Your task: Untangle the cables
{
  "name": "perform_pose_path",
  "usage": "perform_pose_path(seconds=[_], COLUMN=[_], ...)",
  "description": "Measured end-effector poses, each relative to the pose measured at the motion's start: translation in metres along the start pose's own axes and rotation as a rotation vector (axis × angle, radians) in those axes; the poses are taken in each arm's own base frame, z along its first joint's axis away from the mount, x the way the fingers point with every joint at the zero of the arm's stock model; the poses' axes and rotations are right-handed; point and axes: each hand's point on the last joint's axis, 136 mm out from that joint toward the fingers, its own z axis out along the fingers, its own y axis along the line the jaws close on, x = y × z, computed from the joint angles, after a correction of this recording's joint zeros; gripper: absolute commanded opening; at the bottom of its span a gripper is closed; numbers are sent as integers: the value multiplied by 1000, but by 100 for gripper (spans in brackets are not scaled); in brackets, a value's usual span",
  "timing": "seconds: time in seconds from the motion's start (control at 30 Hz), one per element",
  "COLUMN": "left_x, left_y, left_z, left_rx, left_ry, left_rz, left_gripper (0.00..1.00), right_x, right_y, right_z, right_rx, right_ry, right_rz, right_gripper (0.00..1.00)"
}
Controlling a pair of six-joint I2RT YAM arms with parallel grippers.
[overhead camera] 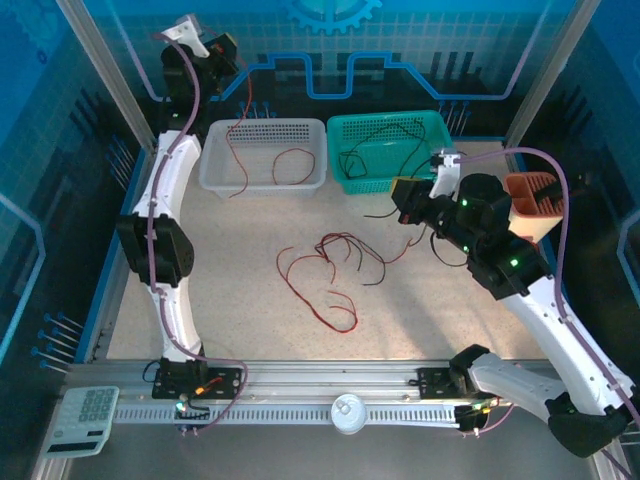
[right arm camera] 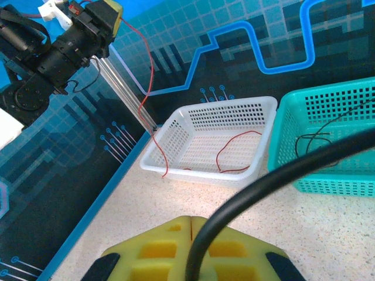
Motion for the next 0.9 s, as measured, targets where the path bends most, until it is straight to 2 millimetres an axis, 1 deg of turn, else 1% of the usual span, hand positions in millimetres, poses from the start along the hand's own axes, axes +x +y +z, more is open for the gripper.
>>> perform_pose_path(seconds=[0.1, 0.2, 0.3, 0.37, 0.43, 0.53, 0.6, 0.63, 0.67, 0.73, 0.8, 0.83, 0.87, 0.9], left_x=[-12, -35, -60, -74, -81, -80, -66, -57, -41, -2, 47, 67, 92, 111], left_y=[-6, -20, -37, -47, -53, -52, -43, -37, -26, -1, 31, 43, 58, 68], left_z=[8, 13, 10, 6, 3, 4, 9, 12, 16, 24, 29, 29, 27, 25], left_rx=[23, 65, 109, 133, 149, 152, 145, 136, 119, 75, 16, -9, -37, -56], left_ry=[-32, -92, -156, -191, -210, -209, -186, -169, -138, -65, 30, 72, 123, 163], left_rz=[-1, 6, 3, -1, -10, -19, -23, -26, -33, -49, -71, -81, -92, -103], left_gripper=[0, 0, 0, 0, 0, 0, 0, 0, 0, 4, 10, 12, 14, 16], right_x=[1, 4, 6, 6, 6, 7, 8, 8, 9, 9, 7, 4, 0, -5], right_y=[1, 0, 0, -1, -1, -2, -4, -6, -6, -8, -8, -7, -5, -2], right_z=[5, 9, 11, 11, 12, 13, 16, 17, 20, 26, 33, 37, 41, 45], right_rx=[-5, -6, -3, -3, -2, 1, 7, 9, 9, 9, 8, 5, -2, -10], right_ry=[12, 27, 32, 32, 33, 37, 43, 45, 48, 56, 63, 62, 59, 53], right_rz=[1, 2, 2, 2, 2, 3, 5, 7, 8, 10, 12, 12, 9, 6], right_gripper=[0, 0, 0, 0, 0, 0, 0, 0, 0, 0, 0, 0, 0, 0])
